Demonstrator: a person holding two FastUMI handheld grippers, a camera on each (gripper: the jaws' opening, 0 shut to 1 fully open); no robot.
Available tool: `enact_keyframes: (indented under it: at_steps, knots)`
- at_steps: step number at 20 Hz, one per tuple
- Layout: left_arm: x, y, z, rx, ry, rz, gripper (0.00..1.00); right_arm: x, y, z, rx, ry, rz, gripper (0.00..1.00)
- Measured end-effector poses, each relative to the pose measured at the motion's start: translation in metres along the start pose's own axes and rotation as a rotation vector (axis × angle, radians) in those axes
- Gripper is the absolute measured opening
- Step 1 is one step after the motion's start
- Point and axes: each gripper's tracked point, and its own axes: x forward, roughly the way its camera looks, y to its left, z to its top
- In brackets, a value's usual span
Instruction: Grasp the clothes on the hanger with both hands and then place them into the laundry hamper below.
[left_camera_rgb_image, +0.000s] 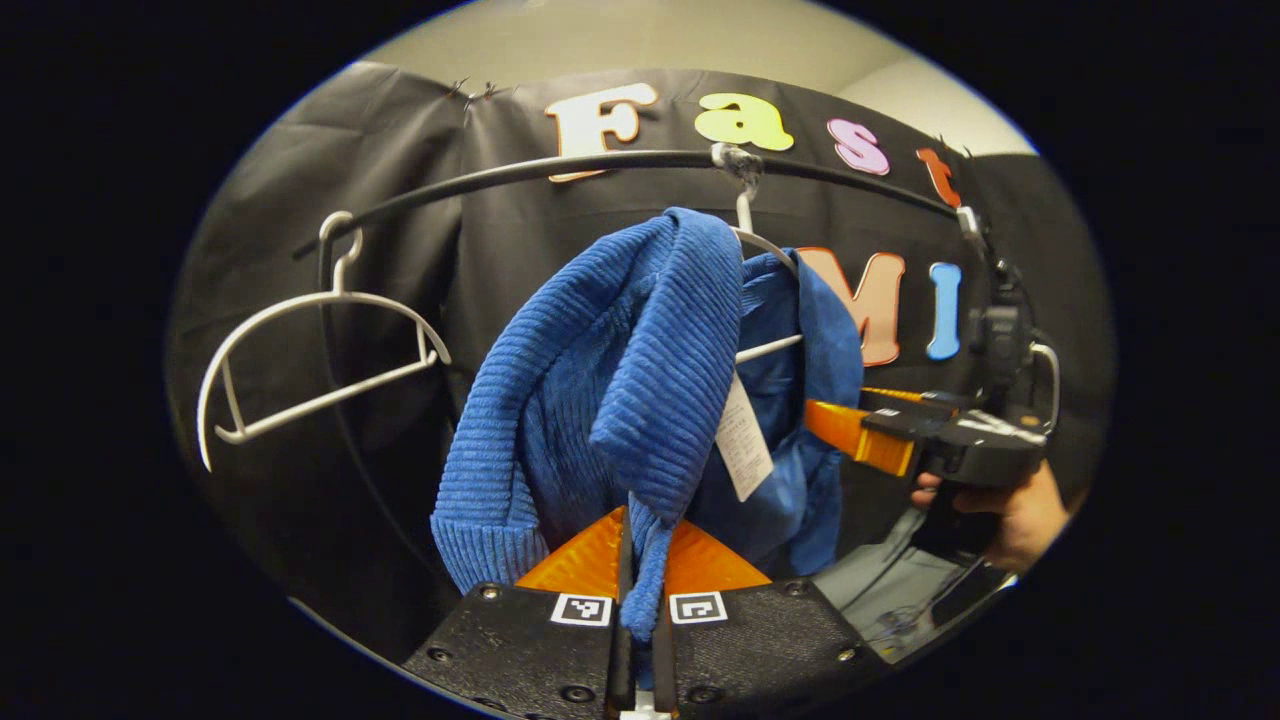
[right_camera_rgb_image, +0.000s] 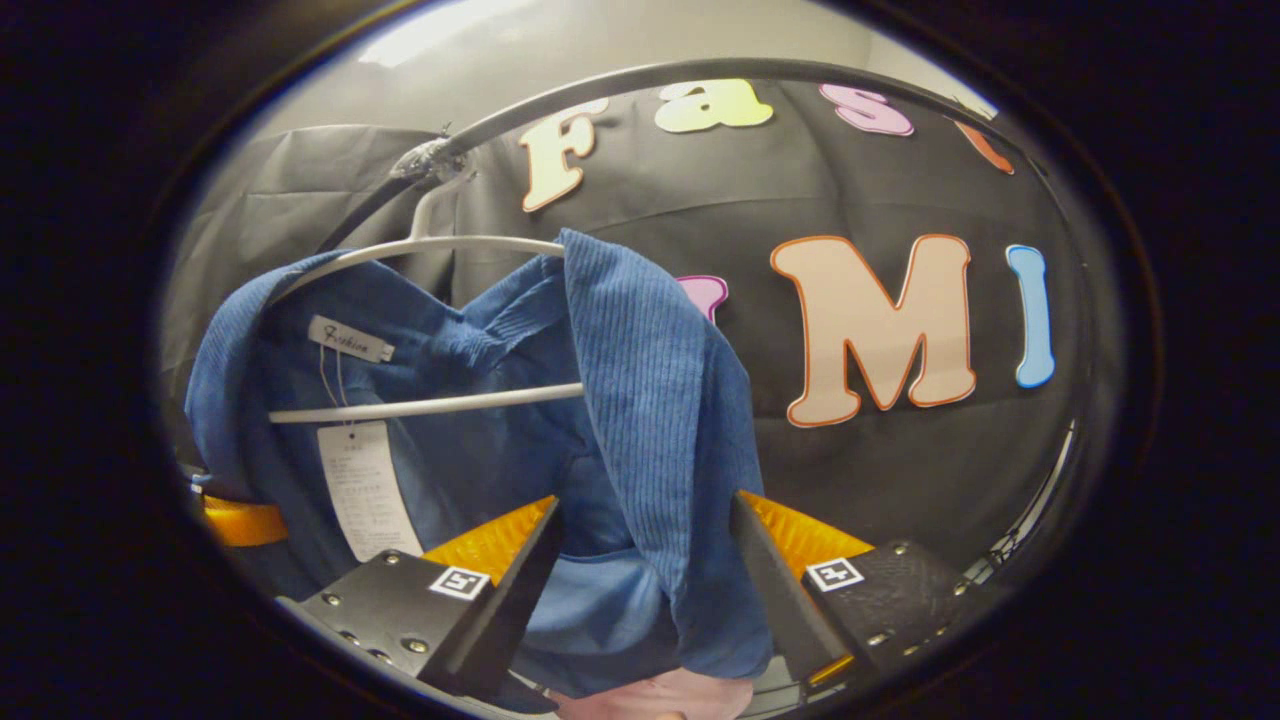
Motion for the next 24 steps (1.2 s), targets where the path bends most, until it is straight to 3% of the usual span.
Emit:
enact_keyframes:
  at_steps: [6, 10, 12, 14, 15, 16, 19, 22, 24]
  knots:
    - [-0.027, 0.008, 0.021, 0.066, -0.04, 0.0, 0.05, 0.022, -0.011, 0.012, 0.042, 0.016, -0.021, 0.99]
    - [-0.04, 0.006, 0.036, 0.131, -0.066, -0.011, 0.05, 0.027, 0.003, 0.016, 0.064, 0.018, 0.044, 0.99]
    - [-0.051, 0.001, 0.043, 0.07, -0.056, -0.052, 0.03, 0.032, -0.003, 0.011, 0.059, 0.04, 0.014, 0.75]
    - [-0.065, -0.009, 0.055, -0.002, -0.04, -0.116, 0.05, 0.034, 0.005, 0.002, 0.09, 0.093, 0.043, 0.57]
    - [-0.071, -0.011, 0.062, -0.027, -0.037, -0.139, 0.05, 0.038, 0.0, -0.005, 0.132, 0.104, 0.021, 0.3]
    - [-0.075, -0.011, 0.069, -0.036, -0.043, -0.155, 0.07, 0.031, 0.007, -0.002, 0.176, 0.124, 0.047, 0.02]
    - [-0.087, -0.01, 0.093, 0.014, -0.092, -0.177, 0.05, 0.021, -0.001, 0.017, 0.171, 0.066, 0.018, 0.03]
    - [-0.104, -0.002, 0.106, 0.119, -0.127, -0.149, 0.05, 0.009, -0.008, 0.026, 0.135, 0.045, -0.005, 0.0]
    - [-0.108, 0.009, 0.101, 0.156, -0.106, -0.13, 0.04, 0.002, -0.008, 0.035, 0.134, 0.027, 0.002, 0.04]
